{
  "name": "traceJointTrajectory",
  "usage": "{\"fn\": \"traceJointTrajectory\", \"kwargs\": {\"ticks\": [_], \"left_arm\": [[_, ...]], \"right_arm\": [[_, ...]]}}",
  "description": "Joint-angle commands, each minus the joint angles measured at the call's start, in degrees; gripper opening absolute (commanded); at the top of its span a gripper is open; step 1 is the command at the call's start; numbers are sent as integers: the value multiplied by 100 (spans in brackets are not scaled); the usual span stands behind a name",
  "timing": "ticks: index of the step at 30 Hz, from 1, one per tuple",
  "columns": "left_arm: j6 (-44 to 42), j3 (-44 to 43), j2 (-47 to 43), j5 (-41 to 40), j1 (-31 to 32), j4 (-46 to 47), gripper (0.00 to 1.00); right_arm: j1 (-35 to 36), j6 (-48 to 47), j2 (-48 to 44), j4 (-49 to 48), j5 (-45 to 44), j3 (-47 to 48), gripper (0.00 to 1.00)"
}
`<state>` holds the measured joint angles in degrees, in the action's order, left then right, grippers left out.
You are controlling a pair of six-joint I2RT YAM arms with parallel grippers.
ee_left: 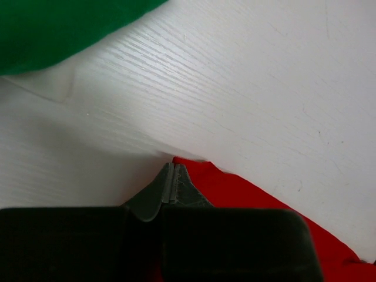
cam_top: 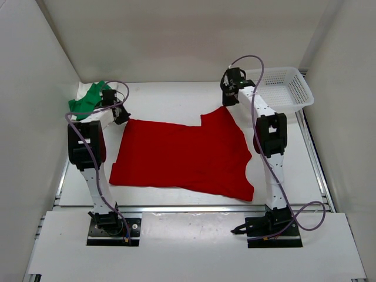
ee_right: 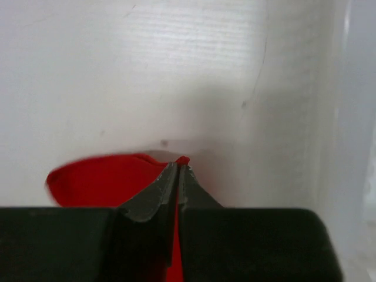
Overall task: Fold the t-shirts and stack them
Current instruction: Grap the side of the flattened tshirt furthest away from the robot with both arms, then fold the other side of the tshirt into a rectangle
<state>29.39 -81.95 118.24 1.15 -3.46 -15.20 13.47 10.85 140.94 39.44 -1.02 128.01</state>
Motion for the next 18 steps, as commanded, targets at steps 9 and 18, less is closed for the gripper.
{"fn": "traceJointTrajectory", "kwargs": {"ticks": [9,18], "left_arm": [[164,399,-968,333,-234,211,0],[155,1276,-1750,430,-365,369,0]], "right_arm": [[164,303,-3940,-1104,392,-4377,0],[331,233,-6157,-1062,260,-6242,0]]}}
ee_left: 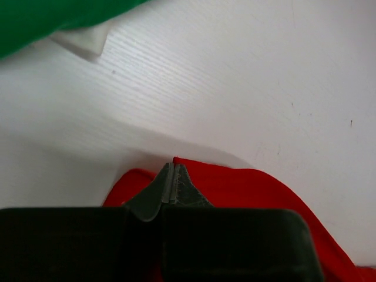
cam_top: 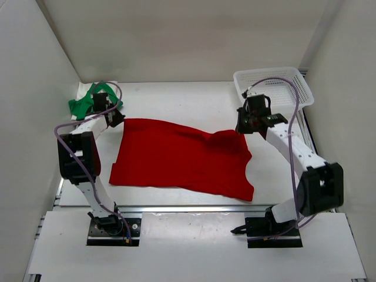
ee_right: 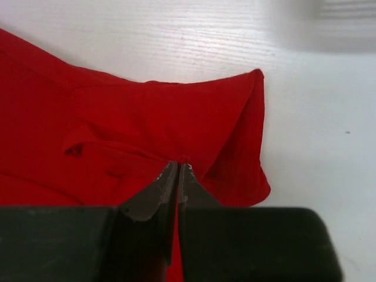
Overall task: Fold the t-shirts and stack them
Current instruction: Fold the other side of the tshirt into a rectangle
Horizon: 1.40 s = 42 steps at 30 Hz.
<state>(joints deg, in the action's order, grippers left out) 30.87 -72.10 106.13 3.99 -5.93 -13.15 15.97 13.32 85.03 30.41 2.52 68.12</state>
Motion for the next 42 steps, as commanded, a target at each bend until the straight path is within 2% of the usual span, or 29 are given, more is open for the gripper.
{"fn": "traceJointTrajectory", "kwargs": {"ticks": [1,5,10,13,18,22,24,28,30,32,33,34,35,36,37,38,40,42], "left_arm": [[41,380,-697,207,-232,198,0],[-20,766,-1172,173,-224,199,0],[-169,1162,-1533,-38,-127,84,0],[-213,1504,-1779,-12,-285,76,0],[-55,1979,-1876,181,-575,111,0],[164,2392,-1824,505,-847,224,0],[366,2525,-1727,848,-1023,321,1],[533,2464,-1595,1165,-1269,321,10],[551,2437,-1726,1034,-1287,321,18],[630,2446,-1788,999,-1287,286,25],[665,2428,-1858,1025,-1296,391,25],[770,2463,-1894,1051,-1296,427,32],[876,2481,-1981,1077,-1314,523,42],[903,2490,-2060,1130,-1314,532,44],[990,2516,-2130,1130,-1314,602,44],[1034,2560,-2244,1113,-1314,707,42],[1131,2683,-2517,965,-1192,901,38],[1044,2657,-2789,648,-710,937,37]], "right_arm": [[108,-14,-837,-124,-120,-481,0],[153,-14,-1803,-1,-59,-1150,0],[257,-40,-2605,482,-191,-1528,0],[346,118,-3158,641,-147,-2055,0],[354,416,-3624,904,134,-2873,0],[715,698,-3906,1168,-252,-2874,0],[645,576,-3776,1230,9,-2752,0],[1029,548,-3503,1747,-50,-2348,0],[1242,654,-3502,1950,-216,-2277,1],[1172,550,-3511,2170,10,-2110,2],[1155,566,-3494,2301,-58,-2057,6],[1180,566,-3520,2346,-163,-1996,8],[1250,584,-3546,2451,-95,-1961,16],[1242,549,-3555,2504,-33,-1943,21],[1173,470,-3555,2565,106,-2003,31],[1094,322,-3555,2575,352,-2013,35],[910,198,-3564,2452,450,-2057,33],[759,92,-3468,2207,573,-1987,20]]}}
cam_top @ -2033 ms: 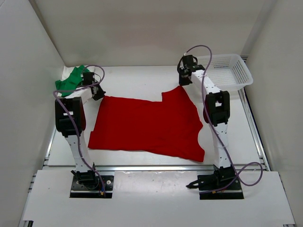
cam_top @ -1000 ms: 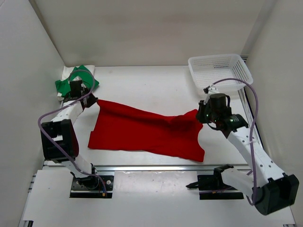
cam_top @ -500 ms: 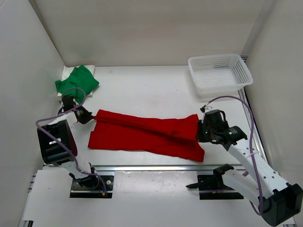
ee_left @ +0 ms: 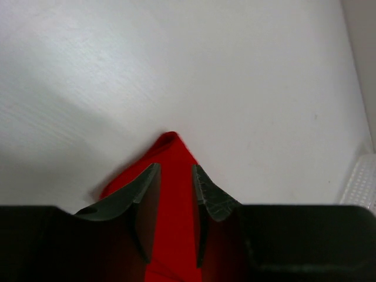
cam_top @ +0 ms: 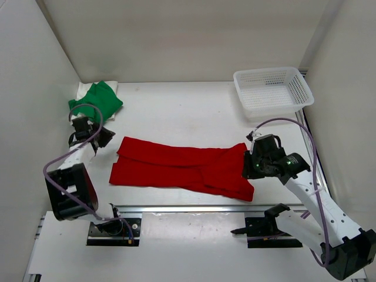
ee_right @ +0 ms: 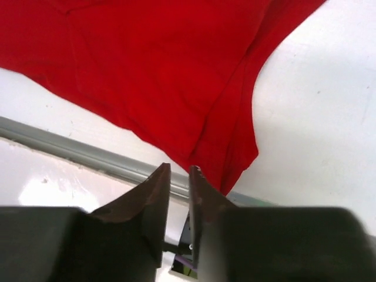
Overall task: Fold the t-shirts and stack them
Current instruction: Fold the other side of the tshirt into a rectangle
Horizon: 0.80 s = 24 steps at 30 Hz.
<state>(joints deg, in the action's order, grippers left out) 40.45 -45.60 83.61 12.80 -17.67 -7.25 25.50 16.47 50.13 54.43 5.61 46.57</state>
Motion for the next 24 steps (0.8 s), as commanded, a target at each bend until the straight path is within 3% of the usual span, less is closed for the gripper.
{"fn": "traceJointTrajectory", "kwargs": {"ticks": [1,3,8,10,16,20,24], "left_arm": [[-36,-1,-600,-451,588,338,38],[-98,25,-802,-673,1201,443,39],[-196,235,-785,-929,2205,627,38],[33,673,-619,-596,2050,1039,38],[508,1737,-214,311,864,1682,31],[928,2160,-232,372,607,2147,32],[1228,2197,-3,732,475,2368,27]], "right_arm": [[-151,-214,75,-370,309,125,16],[155,-5,286,-1054,275,142,0],[772,479,918,-3171,572,-603,0],[1052,628,1331,-4103,617,-832,0],[1089,875,2114,-5152,599,-1483,0],[1080,1121,2194,-5347,380,-1975,0],[783,922,1949,-5102,537,-2021,2]]}}
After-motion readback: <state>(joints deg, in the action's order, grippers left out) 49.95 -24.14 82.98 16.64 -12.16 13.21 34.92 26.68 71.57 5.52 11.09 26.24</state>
